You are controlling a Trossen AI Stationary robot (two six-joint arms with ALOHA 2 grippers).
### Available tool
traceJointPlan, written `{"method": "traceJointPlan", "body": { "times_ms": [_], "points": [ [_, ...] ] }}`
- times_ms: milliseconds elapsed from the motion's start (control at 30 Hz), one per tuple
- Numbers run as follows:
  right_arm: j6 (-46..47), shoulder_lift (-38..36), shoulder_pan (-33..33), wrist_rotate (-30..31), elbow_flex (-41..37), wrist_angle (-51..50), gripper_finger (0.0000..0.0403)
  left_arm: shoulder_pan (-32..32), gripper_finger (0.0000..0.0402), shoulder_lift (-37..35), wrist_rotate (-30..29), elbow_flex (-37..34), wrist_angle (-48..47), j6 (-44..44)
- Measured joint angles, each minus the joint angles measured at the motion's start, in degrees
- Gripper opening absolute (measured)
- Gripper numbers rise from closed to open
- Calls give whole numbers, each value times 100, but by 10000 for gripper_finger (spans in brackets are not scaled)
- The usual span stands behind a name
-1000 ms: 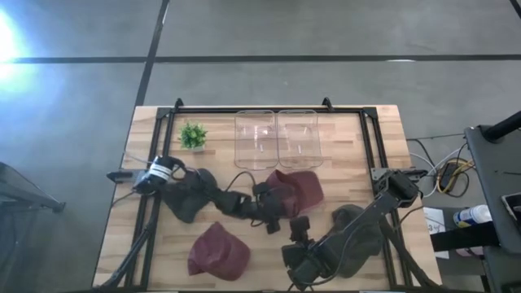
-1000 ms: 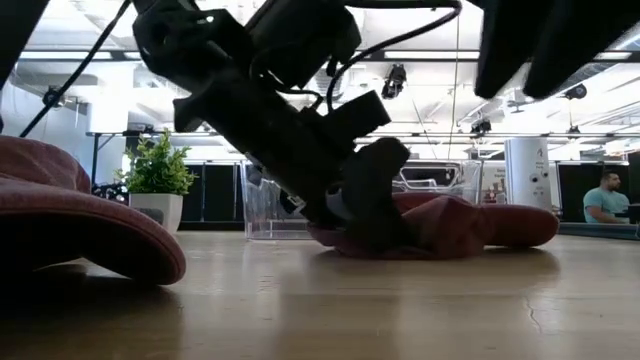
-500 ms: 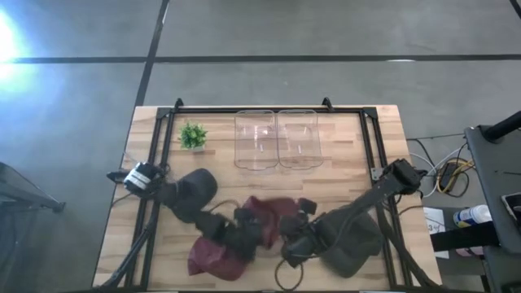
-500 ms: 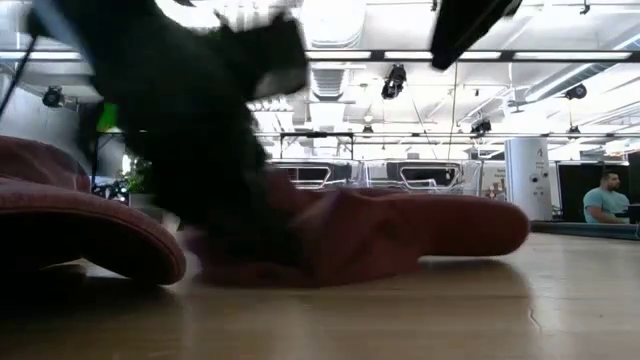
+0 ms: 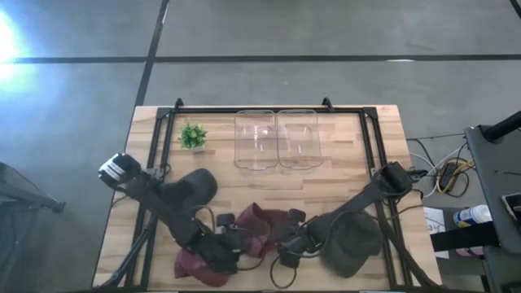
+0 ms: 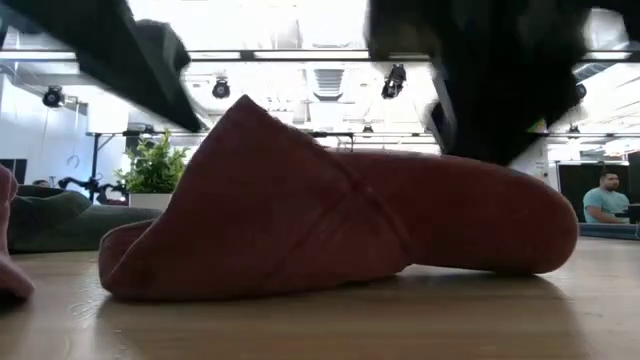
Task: Pick & Place hat
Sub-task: Put the right red cap into the right transparent bin
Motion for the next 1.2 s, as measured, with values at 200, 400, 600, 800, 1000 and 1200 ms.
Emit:
{"method": "traceJointPlan", "body": {
  "times_ms": [200,400,600,800,1000,1200],
  "points": [
    [206,-50,0,-79,-508,311,66,332,210,42,-439,-232,546,-149],
    [113,-33,-2,-141,-455,481,44,831,210,593,479,-344,1409,-123],
    [59,-25,0,-106,-462,487,44,885,210,883,724,-291,1458,50],
    [-1,-22,0,-71,-465,529,43,1058,210,1378,587,-252,2189,446],
    [-46,-17,11,-188,-452,542,43,1297,210,1795,503,50,2476,694],
    [-57,-17,34,-218,-457,566,43,1399,210,1624,550,87,2144,1260]
  ]
}}
